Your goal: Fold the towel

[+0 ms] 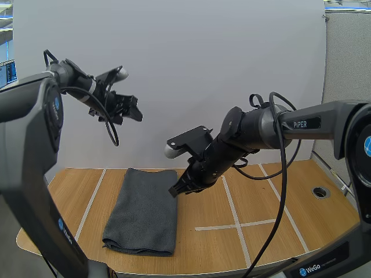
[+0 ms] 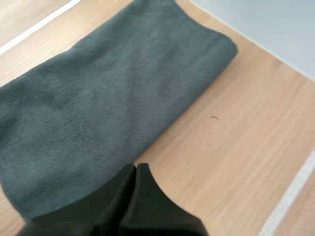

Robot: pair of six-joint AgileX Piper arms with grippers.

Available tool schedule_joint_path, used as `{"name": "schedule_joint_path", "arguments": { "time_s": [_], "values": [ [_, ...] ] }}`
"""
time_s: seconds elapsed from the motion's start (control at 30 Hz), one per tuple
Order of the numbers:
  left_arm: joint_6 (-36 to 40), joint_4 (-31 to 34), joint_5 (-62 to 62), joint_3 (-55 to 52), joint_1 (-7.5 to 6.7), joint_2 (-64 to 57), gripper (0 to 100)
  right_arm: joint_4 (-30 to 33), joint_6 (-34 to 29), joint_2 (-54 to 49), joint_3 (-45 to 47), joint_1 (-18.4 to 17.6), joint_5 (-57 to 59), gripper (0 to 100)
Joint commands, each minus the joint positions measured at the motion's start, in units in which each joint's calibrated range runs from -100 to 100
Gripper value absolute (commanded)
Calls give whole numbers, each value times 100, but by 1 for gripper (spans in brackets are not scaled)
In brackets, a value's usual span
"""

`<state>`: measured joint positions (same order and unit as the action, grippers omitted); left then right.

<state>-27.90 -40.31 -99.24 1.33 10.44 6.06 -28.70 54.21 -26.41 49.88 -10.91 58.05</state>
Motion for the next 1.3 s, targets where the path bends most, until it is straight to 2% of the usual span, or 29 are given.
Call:
{"name": "schedule_joint_path", "arguments": {
  "time_s": [0.0, 0.13, 0.33, 0.4, 0.5, 0.53, 0.67, 0.77, 0.83, 1.1, 1.27],
  "values": [
    [-91, -477, -76, -1621, -24, -2038, 100, 4, -47, -16, -36, 330, -734, 0],
    [-91, -456, -76, -2396, -24, -3137, 100, -457, 308, 268, -36, 476, -922, 0],
    [-80, -341, 627, -3038, -24, -4789, 100, -2058, 1344, 932, -130, 773, -923, 0],
    [95, -166, 814, -3067, -24, -5332, 100, -2306, 1399, 1183, -304, 846, -729, 0],
    [458, 314, 1063, -3067, -24, -6018, 98, -2337, 1399, 1613, -727, 907, -234, 0],
    [611, 524, 1063, -3067, -16, -6258, 98, -2380, 1399, 1725, -878, 916, -94, 6],
    [1073, 1516, 964, -3067, -16, -6931, 98, -2498, 1453, 2211, -1348, 921, -56, 47],
    [1214, 1836, 964, -3067, -16, -7375, 98, -2623, 1608, 2567, -1630, 921, -56, 63],
    [1331, 1809, 964, -3067, -16, -7641, 98, -2703, 1655, 2850, -1807, 921, -56, 67],
    [1550, 1795, 581, -3494, -16, -8153, 98, -3205, 1804, 4036, -2794, 921, 535, 67],
    [1550, 1795, 804, -4113, -16, -8414, 98, -3355, 1885, 4640, -3469, 921, 808, 78]
  ]
}}
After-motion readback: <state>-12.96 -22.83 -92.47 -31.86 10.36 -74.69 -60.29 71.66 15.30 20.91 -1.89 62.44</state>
